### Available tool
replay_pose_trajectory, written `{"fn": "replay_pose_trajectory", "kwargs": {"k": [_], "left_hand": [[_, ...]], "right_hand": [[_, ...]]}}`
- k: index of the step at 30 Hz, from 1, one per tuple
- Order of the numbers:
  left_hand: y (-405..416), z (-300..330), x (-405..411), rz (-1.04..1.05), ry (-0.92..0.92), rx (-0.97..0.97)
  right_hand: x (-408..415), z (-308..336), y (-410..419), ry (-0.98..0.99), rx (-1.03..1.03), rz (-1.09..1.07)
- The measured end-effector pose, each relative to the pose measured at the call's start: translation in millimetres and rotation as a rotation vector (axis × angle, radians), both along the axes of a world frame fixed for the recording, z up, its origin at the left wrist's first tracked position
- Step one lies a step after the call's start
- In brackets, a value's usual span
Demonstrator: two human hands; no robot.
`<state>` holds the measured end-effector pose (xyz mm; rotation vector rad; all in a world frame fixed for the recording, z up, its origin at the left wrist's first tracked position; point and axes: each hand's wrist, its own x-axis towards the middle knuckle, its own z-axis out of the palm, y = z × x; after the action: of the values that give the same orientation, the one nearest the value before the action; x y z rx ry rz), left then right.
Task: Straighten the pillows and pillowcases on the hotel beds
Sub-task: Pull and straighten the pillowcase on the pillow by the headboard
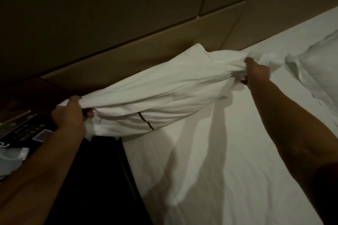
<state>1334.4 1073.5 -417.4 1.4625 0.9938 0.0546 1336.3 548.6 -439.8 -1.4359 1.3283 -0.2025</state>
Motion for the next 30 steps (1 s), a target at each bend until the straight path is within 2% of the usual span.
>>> {"fn": "replay_pose_trajectory", "kwargs": {"k": [2,3,7,9,13,16,17,21,23,25,28,30], "left_hand": [[3,2,6,0.008,-0.010,-0.001],[6,2,7,0.012,-0.003,-0.001],[10,-5,-4,-0.004,0.054,0.036],[12,-5,-9,-0.025,0.070,0.069],[11,7,-9,-0.048,0.038,0.126],[-2,20,-10,-0.022,-0.032,0.102],[-9,23,-12,-0.008,-0.047,0.084],[-26,25,-41,0.073,-0.039,0.014],[-23,27,-56,0.043,-0.067,-0.057],[-10,34,-58,-0.031,-0.070,-0.026],[5,34,-33,-0.126,-0.042,0.057],[13,23,-16,-0.089,0.033,0.074]], "right_hand": [[-14,2,-19,0.090,-0.224,0.012],[-16,2,-26,0.138,-0.238,-0.011],[-6,1,-5,0.174,0.132,0.097],[0,-8,12,0.154,0.209,0.152],[27,0,23,-0.171,0.141,0.098],[42,28,16,-0.455,0.228,-0.153],[43,35,12,-0.498,0.246,-0.225],[37,60,12,-0.598,0.183,-0.258],[35,69,12,-0.734,0.174,-0.313],[44,71,13,-0.833,0.220,-0.352],[74,71,25,-0.779,0.289,-0.252],[91,59,42,-0.588,0.263,-0.077]]}}
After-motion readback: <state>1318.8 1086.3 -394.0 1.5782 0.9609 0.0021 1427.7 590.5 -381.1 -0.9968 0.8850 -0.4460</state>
